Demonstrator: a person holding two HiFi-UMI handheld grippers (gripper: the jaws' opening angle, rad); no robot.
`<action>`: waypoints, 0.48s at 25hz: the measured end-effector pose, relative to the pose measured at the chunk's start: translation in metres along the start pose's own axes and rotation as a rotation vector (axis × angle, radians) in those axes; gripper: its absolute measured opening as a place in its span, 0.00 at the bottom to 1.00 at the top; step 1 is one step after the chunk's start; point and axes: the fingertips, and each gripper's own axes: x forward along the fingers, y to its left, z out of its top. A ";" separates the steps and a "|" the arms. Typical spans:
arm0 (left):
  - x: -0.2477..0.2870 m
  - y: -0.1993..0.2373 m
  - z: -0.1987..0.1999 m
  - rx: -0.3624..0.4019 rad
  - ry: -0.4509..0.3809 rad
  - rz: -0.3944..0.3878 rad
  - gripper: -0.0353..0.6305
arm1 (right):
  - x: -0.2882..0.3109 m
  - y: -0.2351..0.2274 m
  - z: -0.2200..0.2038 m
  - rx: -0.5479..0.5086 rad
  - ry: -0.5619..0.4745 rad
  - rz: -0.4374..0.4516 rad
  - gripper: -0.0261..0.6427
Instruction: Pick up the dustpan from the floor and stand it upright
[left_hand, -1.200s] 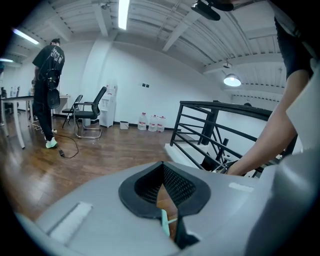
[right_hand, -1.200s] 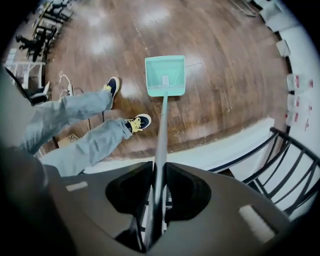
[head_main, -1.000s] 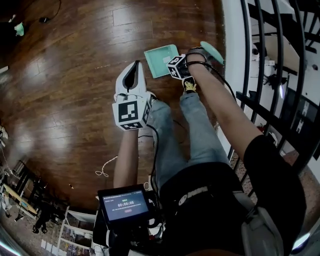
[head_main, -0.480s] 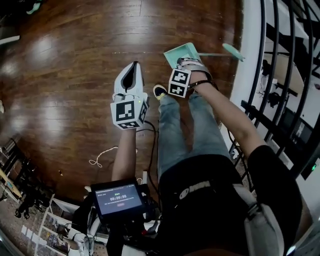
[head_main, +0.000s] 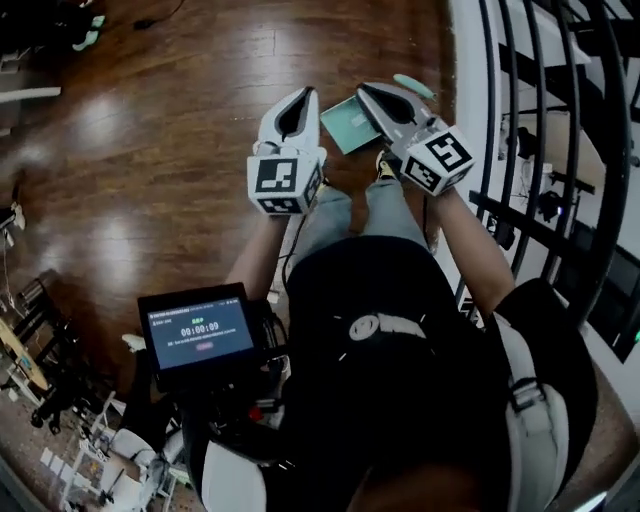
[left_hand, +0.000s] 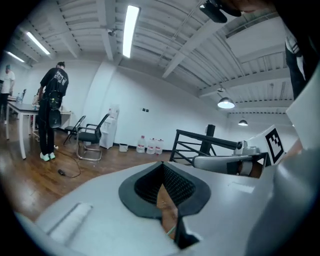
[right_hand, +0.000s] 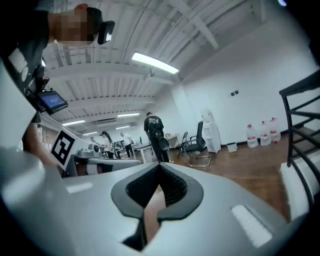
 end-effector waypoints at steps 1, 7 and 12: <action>0.014 -0.014 0.009 0.014 -0.016 -0.032 0.08 | -0.004 -0.008 0.008 -0.039 -0.018 -0.018 0.04; 0.004 -0.021 0.049 0.047 -0.084 -0.060 0.08 | 0.009 0.017 0.039 -0.093 -0.096 -0.021 0.04; -0.022 -0.010 0.069 0.070 -0.104 -0.061 0.08 | 0.019 0.043 0.054 -0.112 -0.113 -0.033 0.04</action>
